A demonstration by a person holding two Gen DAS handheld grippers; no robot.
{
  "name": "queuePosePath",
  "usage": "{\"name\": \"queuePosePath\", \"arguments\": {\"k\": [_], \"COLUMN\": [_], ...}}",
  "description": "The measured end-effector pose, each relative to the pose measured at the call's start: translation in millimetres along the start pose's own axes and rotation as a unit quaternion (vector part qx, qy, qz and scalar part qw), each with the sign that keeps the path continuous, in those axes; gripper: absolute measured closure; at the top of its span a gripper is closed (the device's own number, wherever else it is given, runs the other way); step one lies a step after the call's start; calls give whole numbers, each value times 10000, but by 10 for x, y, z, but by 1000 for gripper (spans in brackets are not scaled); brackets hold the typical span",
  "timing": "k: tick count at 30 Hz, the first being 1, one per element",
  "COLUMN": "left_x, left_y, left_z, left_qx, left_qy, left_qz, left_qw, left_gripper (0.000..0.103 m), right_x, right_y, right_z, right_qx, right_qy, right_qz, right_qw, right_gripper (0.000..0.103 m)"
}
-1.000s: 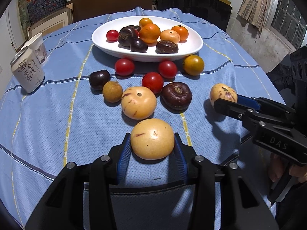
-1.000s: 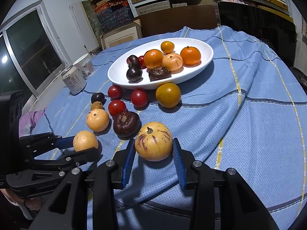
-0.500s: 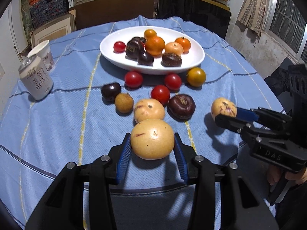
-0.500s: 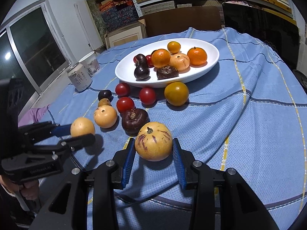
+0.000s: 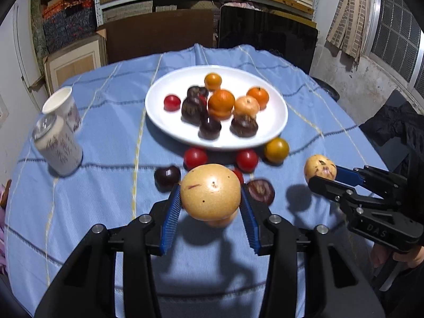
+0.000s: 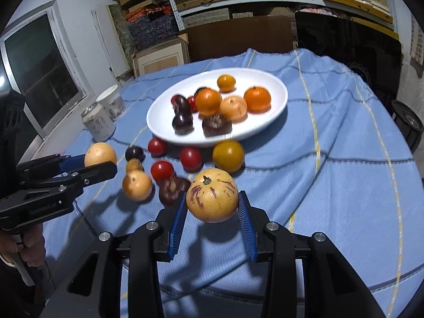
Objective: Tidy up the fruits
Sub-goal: 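Carry both pale fruits onto the plate and open both grippers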
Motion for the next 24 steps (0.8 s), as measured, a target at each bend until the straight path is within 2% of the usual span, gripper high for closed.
{"name": "queuePosePath", "arguments": {"k": [5, 11, 17, 24], "left_x": [62, 233, 474, 734], "left_y": [247, 615, 864, 918], "left_z": [47, 102, 62, -102], "left_qx": [152, 109, -8, -310], "left_qy": [50, -23, 77, 17], "left_qz": [135, 318, 275, 197], "left_qw": [9998, 9994, 9996, 9993], "left_gripper": [60, 60, 60, 60], "right_x": [-12, 124, 261, 490], "right_y": [215, 430, 700, 1004], "right_z": [47, 176, 274, 381], "right_qx": [-61, 43, -52, 118], "right_qy": [-165, -407, -565, -649], "right_qz": [134, 179, 187, 360], "right_qw": [9998, 9990, 9982, 9972], "right_gripper": [64, 64, 64, 64]}}
Point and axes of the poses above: each gripper's, at about its wrist camera, not at the fingertips, and x roughly the way its jaws point, z to its right, y to its top, the point moved 5 cm from there along x, roughly the way its jaws point, and after that the axes turned 10 degrees about -x, right-handed, at the moved point
